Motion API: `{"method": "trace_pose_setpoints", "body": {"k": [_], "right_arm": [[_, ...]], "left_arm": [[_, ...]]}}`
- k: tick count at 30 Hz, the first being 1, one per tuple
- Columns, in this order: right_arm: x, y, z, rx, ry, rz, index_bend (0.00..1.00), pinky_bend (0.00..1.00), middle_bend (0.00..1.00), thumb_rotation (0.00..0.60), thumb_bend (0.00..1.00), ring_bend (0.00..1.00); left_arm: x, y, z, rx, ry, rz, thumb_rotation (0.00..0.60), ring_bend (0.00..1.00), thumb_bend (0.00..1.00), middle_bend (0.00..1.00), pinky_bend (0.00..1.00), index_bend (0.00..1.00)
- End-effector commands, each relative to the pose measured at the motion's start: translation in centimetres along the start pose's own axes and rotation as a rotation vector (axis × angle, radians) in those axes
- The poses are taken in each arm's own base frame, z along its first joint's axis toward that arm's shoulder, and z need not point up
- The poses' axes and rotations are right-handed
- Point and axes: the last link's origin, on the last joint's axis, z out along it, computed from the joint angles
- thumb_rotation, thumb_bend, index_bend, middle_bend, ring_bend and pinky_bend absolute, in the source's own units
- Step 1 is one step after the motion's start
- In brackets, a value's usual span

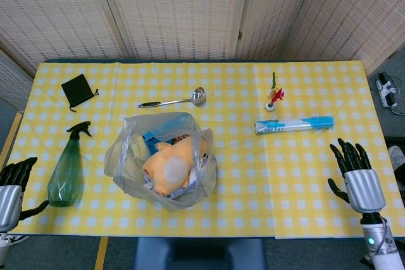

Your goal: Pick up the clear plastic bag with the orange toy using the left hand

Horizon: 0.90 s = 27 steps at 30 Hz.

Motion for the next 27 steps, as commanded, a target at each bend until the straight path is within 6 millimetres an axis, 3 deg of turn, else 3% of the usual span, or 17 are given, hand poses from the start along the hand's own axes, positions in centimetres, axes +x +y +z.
{"method": "trace_pose_setpoints", "body": {"k": [1, 7, 15, 22, 27], "right_arm": [[0.1, 0.0, 0.0, -0.010, -0.012, -0.005, 0.00, 0.00, 0.00, 0.600, 0.34, 0.00], [0.6, -0.2, -0.5, -0.013, -0.013, 0.003, 0.00, 0.00, 0.00, 0.600, 0.34, 0.00], [1.3, -0.9, -1.0, -0.008, -0.029, 0.045, 0.00, 0.00, 0.00, 0.600, 0.34, 0.00], [0.9, -1.7, -1.4, 0.032, -0.107, 0.106, 0.00, 0.00, 0.00, 0.600, 0.34, 0.00], [0.9, -2.0, -1.7, 0.050, -0.132, 0.126, 0.00, 0.00, 0.00, 0.600, 0.34, 0.00]], "left_arm": [[0.0, 0.0, 0.1, -0.001, -0.001, -0.002, 0.600, 0.14, 0.16, 0.15, 0.13, 0.08], [0.5, 0.6, -0.2, -0.034, 0.012, -0.057, 0.600, 0.14, 0.16, 0.15, 0.13, 0.08], [2.5, 2.7, 1.7, -0.348, 0.058, -0.567, 0.600, 0.12, 0.15, 0.15, 0.17, 0.09], [3.9, 5.4, 3.4, -0.524, 0.106, -0.451, 0.600, 0.07, 0.12, 0.12, 0.03, 0.10], [4.4, 7.5, 4.4, -0.591, 0.146, -0.382, 0.591, 0.07, 0.11, 0.12, 0.01, 0.11]]}}
